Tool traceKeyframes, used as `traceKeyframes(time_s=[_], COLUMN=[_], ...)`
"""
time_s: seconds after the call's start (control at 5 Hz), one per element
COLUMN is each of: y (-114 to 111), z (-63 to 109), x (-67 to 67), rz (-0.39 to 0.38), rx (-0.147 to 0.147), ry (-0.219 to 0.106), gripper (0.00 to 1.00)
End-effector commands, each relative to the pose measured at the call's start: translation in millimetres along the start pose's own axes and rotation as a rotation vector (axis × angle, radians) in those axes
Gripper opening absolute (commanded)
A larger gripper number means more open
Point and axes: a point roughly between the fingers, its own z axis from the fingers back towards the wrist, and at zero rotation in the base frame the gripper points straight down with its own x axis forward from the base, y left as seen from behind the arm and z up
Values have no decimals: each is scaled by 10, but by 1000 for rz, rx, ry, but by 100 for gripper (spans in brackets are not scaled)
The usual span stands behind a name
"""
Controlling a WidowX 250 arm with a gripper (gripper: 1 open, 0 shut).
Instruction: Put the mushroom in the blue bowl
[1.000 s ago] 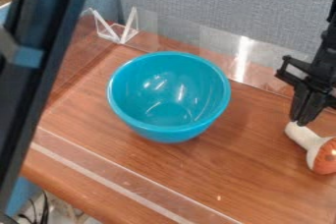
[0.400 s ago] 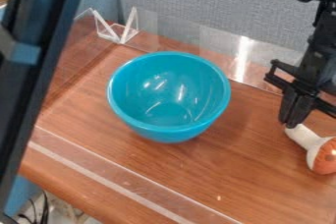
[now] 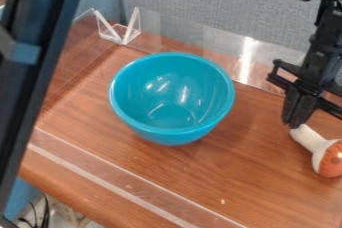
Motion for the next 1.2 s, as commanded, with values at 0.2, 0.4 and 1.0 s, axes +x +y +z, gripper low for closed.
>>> traceKeyframes(time_s=[0.2,0.4,1.0], y=[64,79,118], z=[343,331,331], x=[28,47,62], rz=[6,6,6], rx=[-13,-15,-19], ry=[-108,-110,-118], gripper=[0,0,0])
